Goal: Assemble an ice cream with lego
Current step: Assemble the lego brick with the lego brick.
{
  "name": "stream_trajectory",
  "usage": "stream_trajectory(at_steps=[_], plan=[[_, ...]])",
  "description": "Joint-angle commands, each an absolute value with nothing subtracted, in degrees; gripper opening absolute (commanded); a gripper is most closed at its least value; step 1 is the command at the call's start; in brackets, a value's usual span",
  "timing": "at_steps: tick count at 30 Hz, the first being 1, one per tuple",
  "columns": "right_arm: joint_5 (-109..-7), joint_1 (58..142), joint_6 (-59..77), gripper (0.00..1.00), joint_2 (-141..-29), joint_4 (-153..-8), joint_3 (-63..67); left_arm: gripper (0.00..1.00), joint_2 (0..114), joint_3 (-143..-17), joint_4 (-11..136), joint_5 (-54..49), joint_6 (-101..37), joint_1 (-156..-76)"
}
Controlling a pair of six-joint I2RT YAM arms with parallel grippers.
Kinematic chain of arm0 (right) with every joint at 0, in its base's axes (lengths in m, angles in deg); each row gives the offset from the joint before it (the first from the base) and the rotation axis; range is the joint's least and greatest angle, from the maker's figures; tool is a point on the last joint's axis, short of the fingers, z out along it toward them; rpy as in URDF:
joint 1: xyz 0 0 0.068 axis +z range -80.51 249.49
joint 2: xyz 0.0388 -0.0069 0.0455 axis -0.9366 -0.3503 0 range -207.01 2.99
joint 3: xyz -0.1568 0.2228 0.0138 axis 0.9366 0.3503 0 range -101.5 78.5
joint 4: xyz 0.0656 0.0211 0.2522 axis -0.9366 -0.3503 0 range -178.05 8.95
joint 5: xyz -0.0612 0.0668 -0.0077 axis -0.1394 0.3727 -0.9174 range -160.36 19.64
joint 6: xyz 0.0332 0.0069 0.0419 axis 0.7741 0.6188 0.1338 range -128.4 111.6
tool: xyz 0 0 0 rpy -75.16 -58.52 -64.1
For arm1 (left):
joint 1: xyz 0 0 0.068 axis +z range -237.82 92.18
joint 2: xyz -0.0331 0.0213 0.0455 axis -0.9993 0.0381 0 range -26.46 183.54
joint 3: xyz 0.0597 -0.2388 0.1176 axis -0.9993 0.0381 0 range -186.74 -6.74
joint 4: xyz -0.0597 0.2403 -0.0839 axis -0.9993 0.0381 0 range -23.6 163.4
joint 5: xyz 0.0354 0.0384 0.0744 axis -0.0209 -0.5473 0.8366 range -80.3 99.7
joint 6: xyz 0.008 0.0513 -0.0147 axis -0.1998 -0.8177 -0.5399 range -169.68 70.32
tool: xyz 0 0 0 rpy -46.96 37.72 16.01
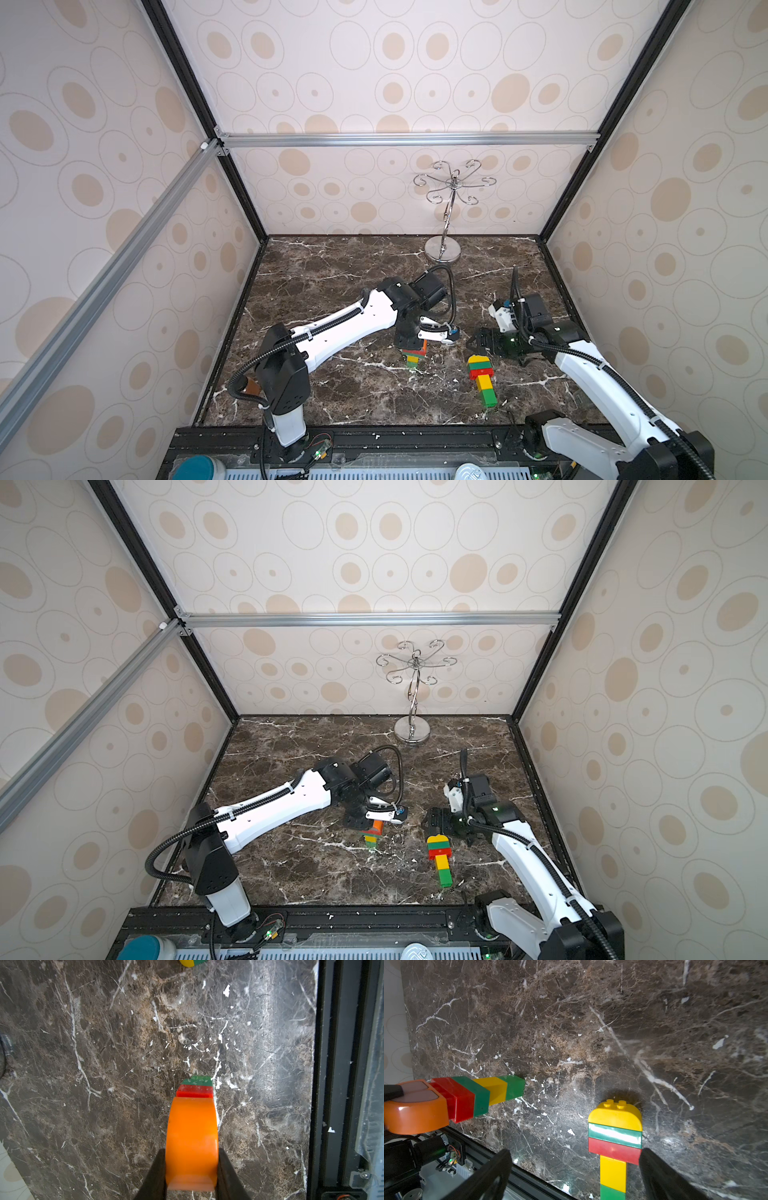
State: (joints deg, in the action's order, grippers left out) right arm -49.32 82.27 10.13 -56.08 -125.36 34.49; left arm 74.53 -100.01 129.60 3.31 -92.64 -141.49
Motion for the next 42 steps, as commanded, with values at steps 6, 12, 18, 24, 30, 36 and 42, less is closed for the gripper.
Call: stream_trajectory(at_steps=[6, 12, 18, 24, 30, 36, 42], plan=[[-48.89, 81.93, 9.18, 0.98, -56.24, -125.61, 34.73, 0.00, 74.46, -100.41, 129.28, 1.55, -95.12, -140.91], [-48.76, 81.93, 9.17, 0.98, -56.32, -125.61, 34.75, 0.00, 74.35, -100.60, 130.00, 0.44, -94.92, -140.90], [-48.71, 81.95, 9.09, 0.99, -56.33, -125.61, 34.73, 0.00, 74.70, -99.89, 130.26, 1.10, -94.57, -140.90], [-48.69, 81.97, 9.09, 0.99, -56.16, -125.44, 34.88, 0.00, 75.84, -99.90, 130.40, 1.22, -94.48, -140.98], [-48.66, 81.93, 9.09, 0.98, -56.12, -125.41, 34.81, 0.00, 77.79, -101.47, 131.58, 1.80, -94.20, -141.93], [-48.70, 81.97, 9.11, 0.98, -56.25, -125.51, 34.81, 0.00, 78.82, -101.36, 132.00, 1.98, -93.42, -142.14], [-48.77, 81.97, 9.07, 0.98, -56.33, -125.60, 34.73, 0.00, 80.64, -101.75, 133.20, 1.70, -92.33, -142.53]])
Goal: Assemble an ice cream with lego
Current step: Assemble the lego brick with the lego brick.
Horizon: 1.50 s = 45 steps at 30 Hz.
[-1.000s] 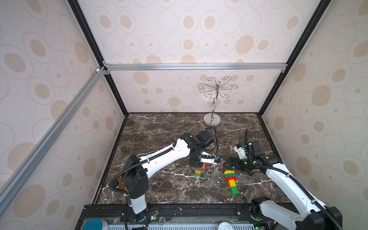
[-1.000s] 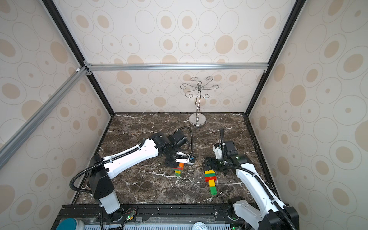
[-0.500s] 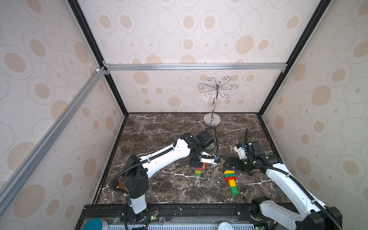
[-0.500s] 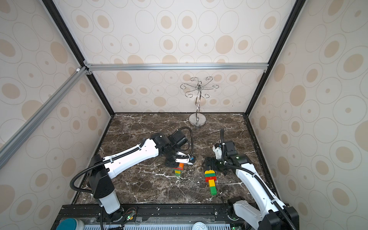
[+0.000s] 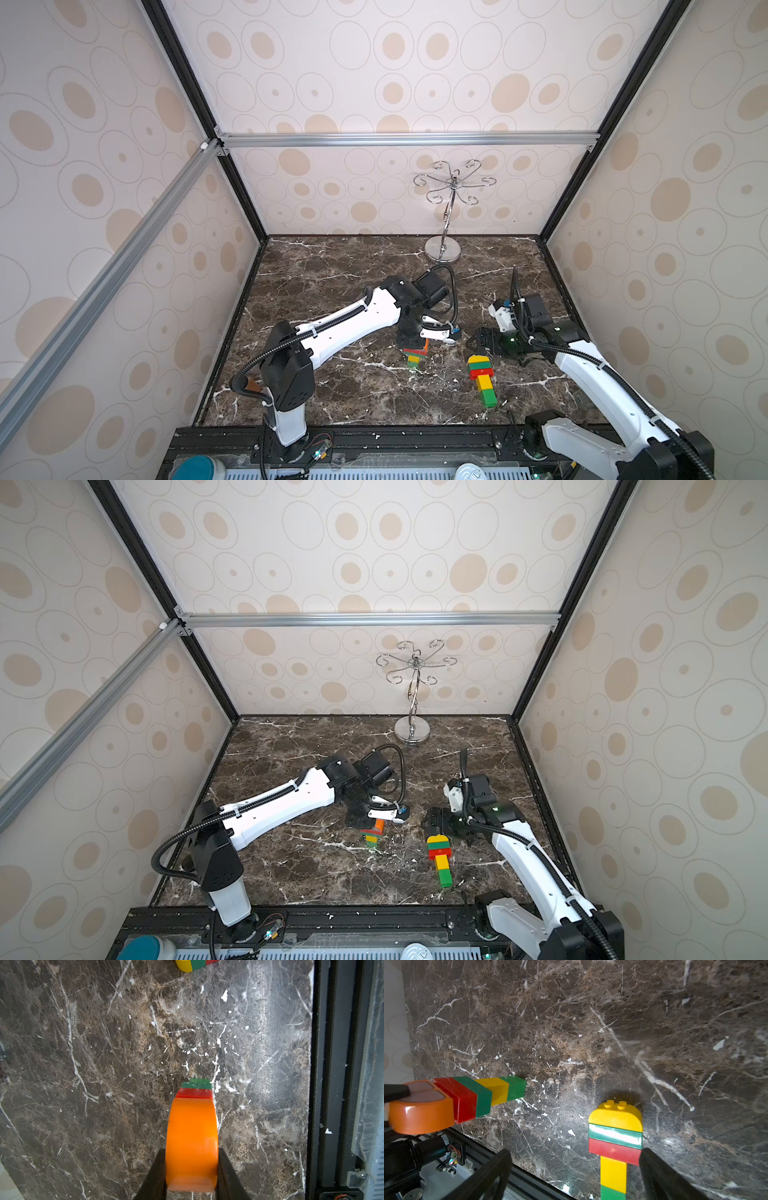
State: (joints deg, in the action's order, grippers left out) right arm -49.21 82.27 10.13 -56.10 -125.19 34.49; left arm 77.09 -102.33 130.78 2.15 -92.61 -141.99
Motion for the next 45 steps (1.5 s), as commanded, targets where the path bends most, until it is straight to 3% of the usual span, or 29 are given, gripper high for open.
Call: stream_trajectory(at_steps=[1, 45], plan=[[-48.74, 81.97, 9.04, 0.99, -56.25, -125.56, 34.73, 0.00, 80.74, -101.53, 133.28, 1.66, -91.97, -142.65], [-49.27, 81.96, 9.09, 0.98, -55.98, -125.69, 34.69, 0.00, 79.66, -92.37, 129.66, 1.91, -81.08, -142.13]])
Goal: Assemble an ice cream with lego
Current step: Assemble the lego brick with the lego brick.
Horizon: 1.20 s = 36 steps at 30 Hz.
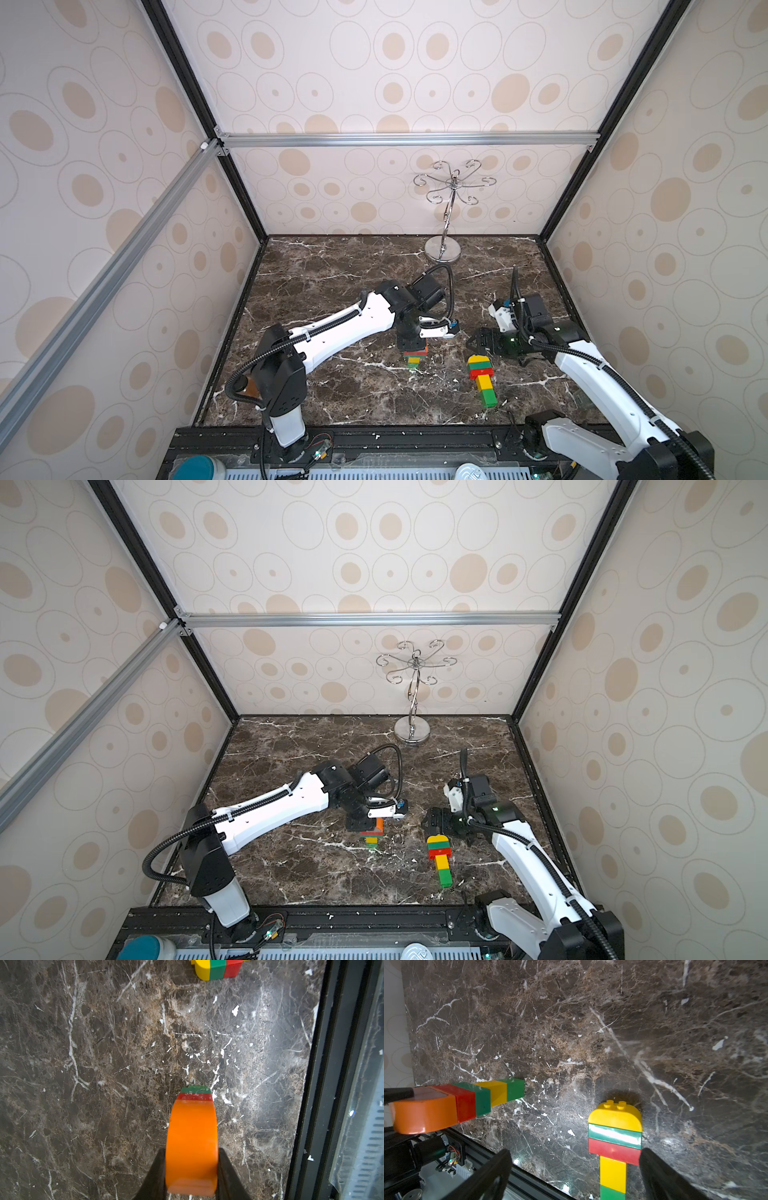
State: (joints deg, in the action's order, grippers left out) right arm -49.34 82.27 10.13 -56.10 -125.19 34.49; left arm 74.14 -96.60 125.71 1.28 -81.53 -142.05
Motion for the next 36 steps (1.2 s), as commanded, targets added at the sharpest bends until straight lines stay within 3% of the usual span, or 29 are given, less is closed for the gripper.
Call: stream_trajectory(at_steps=[1, 36], plan=[[-49.31, 81.97, 9.09, 0.99, -55.98, -125.69, 34.64, 0.00, 79.57, -92.56, 129.68, 2.24, -81.06, -142.06], [-49.48, 81.97, 9.18, 0.98, -55.37, -125.65, 34.64, 0.07, 78.71, -94.07, 125.79, 6.38, -79.78, -141.21]])
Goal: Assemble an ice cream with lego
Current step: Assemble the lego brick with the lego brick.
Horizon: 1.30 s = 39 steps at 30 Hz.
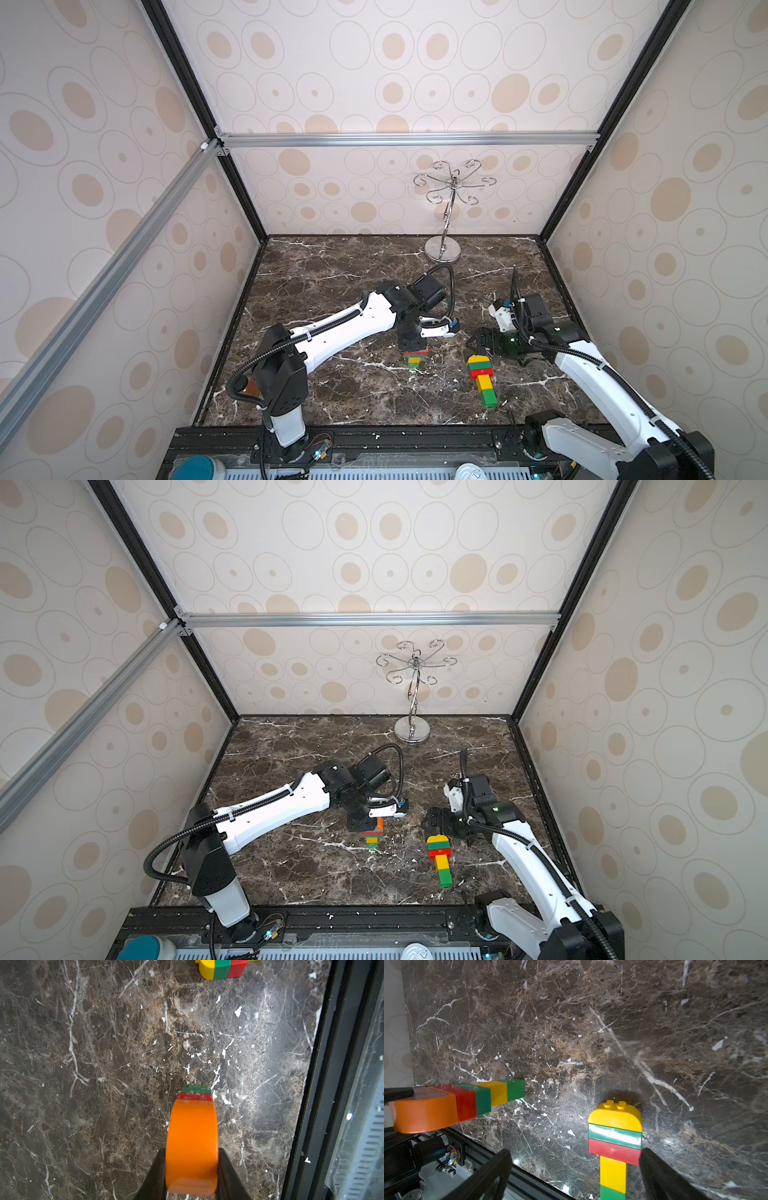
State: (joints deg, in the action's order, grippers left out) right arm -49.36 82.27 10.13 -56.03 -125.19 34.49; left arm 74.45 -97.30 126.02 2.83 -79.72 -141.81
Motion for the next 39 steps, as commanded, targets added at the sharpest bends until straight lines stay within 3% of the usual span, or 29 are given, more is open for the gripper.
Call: stream_trajectory(at_steps=[1, 39], plan=[[-49.44, 81.97, 9.18, 0.99, -55.37, -125.69, 34.68, 0.08, 78.60, -94.25, 125.89, 6.28, -79.82, -141.11], [-49.63, 81.97, 9.18, 0.99, -55.37, -125.67, 34.68, 0.47, 78.31, -97.77, 127.65, 7.90, -79.48, -140.99]])
